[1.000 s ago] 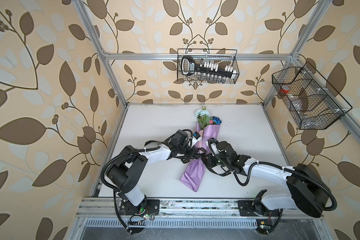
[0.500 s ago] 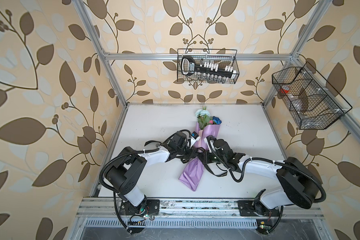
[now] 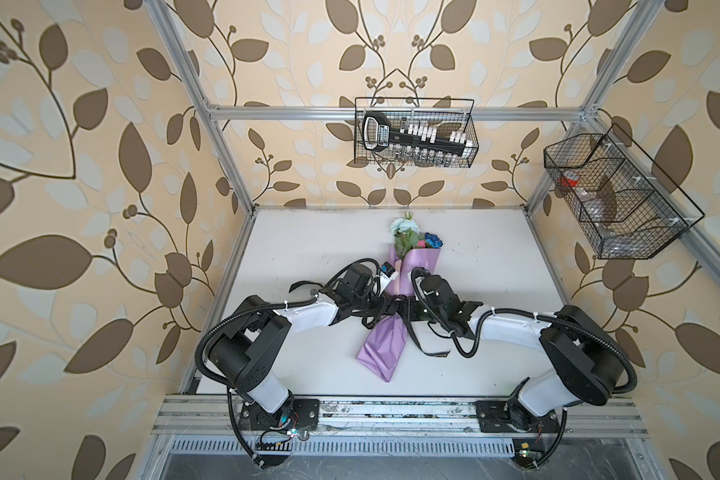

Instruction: Tie the bouquet of fake flowers

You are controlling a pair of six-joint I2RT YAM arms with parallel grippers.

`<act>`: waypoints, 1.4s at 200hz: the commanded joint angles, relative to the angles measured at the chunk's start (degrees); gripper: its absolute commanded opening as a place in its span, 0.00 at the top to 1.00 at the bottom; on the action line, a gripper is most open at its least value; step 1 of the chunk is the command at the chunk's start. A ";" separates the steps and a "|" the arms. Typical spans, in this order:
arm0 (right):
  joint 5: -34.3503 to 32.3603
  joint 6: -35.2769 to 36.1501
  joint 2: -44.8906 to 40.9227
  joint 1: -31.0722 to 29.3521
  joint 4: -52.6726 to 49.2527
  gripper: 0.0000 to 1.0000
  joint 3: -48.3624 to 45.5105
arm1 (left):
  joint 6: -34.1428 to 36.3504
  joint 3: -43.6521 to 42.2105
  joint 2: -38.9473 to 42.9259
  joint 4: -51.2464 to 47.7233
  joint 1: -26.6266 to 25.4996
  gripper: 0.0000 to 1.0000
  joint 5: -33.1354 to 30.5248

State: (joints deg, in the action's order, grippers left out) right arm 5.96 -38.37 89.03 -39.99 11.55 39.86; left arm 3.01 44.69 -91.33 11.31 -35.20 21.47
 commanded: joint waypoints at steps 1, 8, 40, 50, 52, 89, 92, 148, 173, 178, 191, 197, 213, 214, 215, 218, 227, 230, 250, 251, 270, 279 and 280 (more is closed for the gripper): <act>-2.82 -1.26 0.81 0.09 -3.42 1.00 1.80 | -0.01 -0.52 2.90 2.42 -0.14 1.00 -1.07; -3.49 -1.59 1.12 0.06 -4.04 1.00 2.28 | -0.06 -0.63 3.16 2.56 -0.18 1.00 -1.00; -4.28 -2.86 3.25 0.08 -4.33 1.00 3.71 | -1.13 -2.38 5.37 5.15 -0.22 0.98 -0.38; -4.11 -3.18 3.45 0.08 -3.52 1.00 3.83 | -1.17 -2.72 5.96 5.43 -0.15 0.98 -0.06; -4.07 -3.20 3.45 0.08 -3.30 1.00 3.87 | -1.16 -2.75 6.09 5.46 -0.14 0.98 0.01; -4.47 -3.97 3.29 0.08 -1.10 1.00 5.10 | -2.25 -2.89 5.59 5.91 -0.46 0.97 1.80; -4.46 -4.08 3.23 0.08 -0.64 1.00 5.13 | -2.30 -2.86 5.44 5.94 -0.47 0.97 1.89; -11.07 -2.22 4.29 -1.72 -0.15 1.00 7.85 | -2.99 -2.86 5.20 6.44 -0.92 0.98 1.20; -10.02 -1.35 5.06 -2.76 3.31 1.00 7.31 | -3.00 -2.46 4.81 5.94 -1.07 0.98 1.20; -10.07 -0.48 4.78 -3.37 4.53 1.00 7.05 | -3.00 -2.41 4.61 5.84 -1.05 0.98 1.12; -11.14 1.16 4.11 -4.76 6.51 1.00 6.66 | -3.07 -2.41 4.15 5.82 -0.95 0.98 0.97; -11.96 1.20 4.22 -4.84 6.47 1.00 6.79 | -3.17 -2.41 3.99 5.83 -0.99 0.98 0.97; -15.35 0.77 5.77 -4.75 4.13 1.00 7.73 | -3.49 -2.43 3.99 6.06 -0.99 0.98 0.81; -15.53 0.76 5.87 -4.66 4.11 1.00 7.75 | -3.51 -2.47 3.98 6.03 -1.00 0.98 0.78; -15.66 0.76 6.01 -4.62 4.01 1.00 7.81 | -3.52 -2.48 3.97 6.06 -1.01 0.98 0.77; -16.10 0.75 6.46 -4.58 3.93 1.00 7.85 | -3.58 -2.50 4.01 6.09 -0.94 0.98 0.72; -17.36 0.88 7.63 -4.57 3.87 1.00 7.69 | -3.77 -2.41 4.11 6.15 -0.97 0.98 0.31; -17.74 0.87 8.05 -4.53 3.77 1.00 7.81 | -3.84 -2.41 4.14 6.05 -0.94 0.98 0.10; -20.95 0.41 10.69 -4.56 1.82 1.00 8.51 | -4.14 -2.50 4.46 6.09 -1.00 0.99 -1.29; -21.05 0.36 10.88 -4.52 1.73 1.00 8.59 | -4.15 -2.50 4.43 6.05 -1.01 0.99 -1.36; -21.78 -0.23 13.28 -4.49 -0.71 1.00 10.15 | -4.58 -2.83 4.81 6.26 -1.00 1.00 -2.65; -20.48 -0.07 13.35 -4.59 -0.93 1.00 10.42 | -4.59 -2.85 4.84 6.22 -0.94 1.00 -3.14; -20.29 -0.05 13.27 -4.58 -0.92 1.00 10.42 | -4.59 -2.85 4.84 6.25 -0.93 1.00 -3.12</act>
State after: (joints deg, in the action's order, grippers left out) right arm -12.16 -38.35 100.62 -44.51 14.15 48.34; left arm -0.71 41.89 -87.74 14.83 -35.70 19.51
